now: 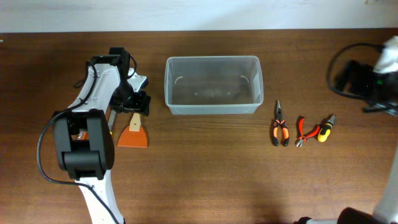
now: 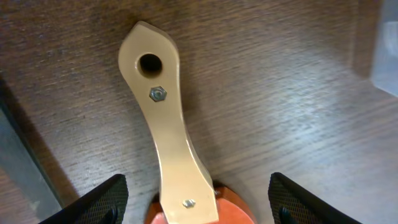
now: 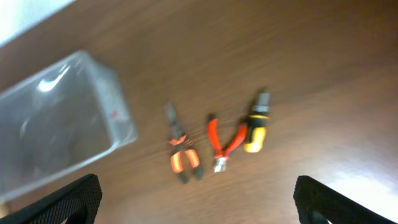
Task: Pack container
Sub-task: 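Lower the left gripper and grasp the orange scraper's wooden handle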
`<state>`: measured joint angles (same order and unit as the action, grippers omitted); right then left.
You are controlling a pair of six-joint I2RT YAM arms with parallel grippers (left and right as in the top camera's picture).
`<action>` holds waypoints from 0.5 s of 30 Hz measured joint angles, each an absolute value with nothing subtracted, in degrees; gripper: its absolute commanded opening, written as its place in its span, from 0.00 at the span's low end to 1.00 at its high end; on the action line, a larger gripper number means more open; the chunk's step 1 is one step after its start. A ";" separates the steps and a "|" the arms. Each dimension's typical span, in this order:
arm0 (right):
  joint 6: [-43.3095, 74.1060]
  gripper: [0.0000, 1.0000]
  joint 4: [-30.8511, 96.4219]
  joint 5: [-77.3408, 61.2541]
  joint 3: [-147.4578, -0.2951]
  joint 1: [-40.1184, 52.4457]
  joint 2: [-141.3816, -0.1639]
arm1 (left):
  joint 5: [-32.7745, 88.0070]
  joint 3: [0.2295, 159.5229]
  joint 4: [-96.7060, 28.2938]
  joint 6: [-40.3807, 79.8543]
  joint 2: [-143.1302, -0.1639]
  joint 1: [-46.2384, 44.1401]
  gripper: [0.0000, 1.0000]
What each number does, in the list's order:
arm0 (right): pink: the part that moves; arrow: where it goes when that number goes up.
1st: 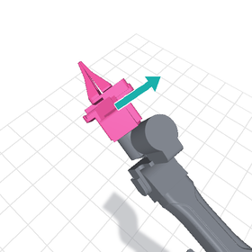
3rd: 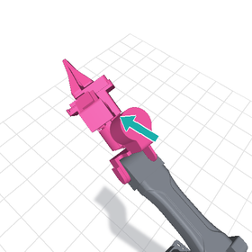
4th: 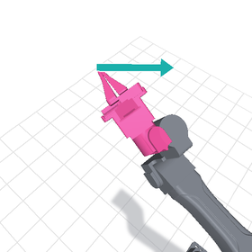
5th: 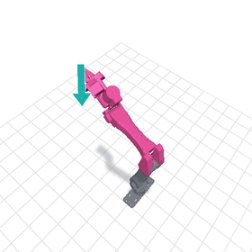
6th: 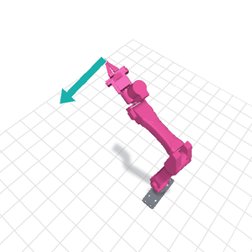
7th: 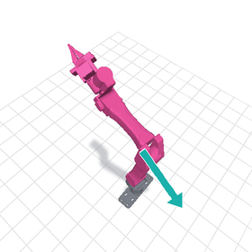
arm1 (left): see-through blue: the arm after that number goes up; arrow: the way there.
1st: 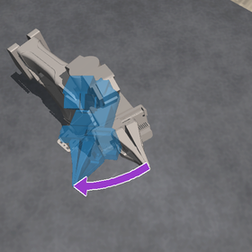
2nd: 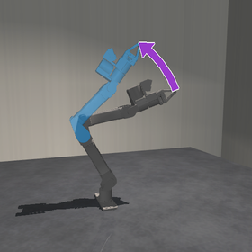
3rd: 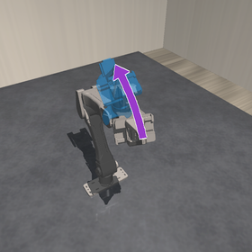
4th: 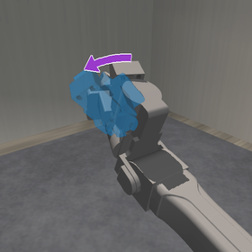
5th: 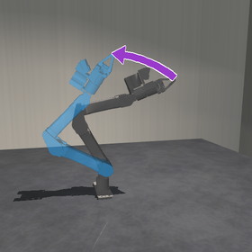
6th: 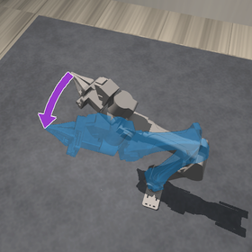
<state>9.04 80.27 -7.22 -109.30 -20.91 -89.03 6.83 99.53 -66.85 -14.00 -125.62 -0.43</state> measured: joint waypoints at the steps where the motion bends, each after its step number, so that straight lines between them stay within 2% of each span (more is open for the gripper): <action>1: 9.32 0.99 80.07 -6.42 -109.30 -22.33 -88.29 | 6.72 99.53 -66.83 -14.00 -125.91 -0.43 0.74; 10: 10.76 0.99 82.30 -3.22 -109.30 -33.41 -84.27 | 5.32 99.48 -72.93 -13.93 -127.81 -0.43 0.73; 15: 10.79 0.99 82.54 -2.98 -109.30 -33.91 -84.29 | 4.82 99.48 -72.18 -13.54 -129.64 -0.43 0.62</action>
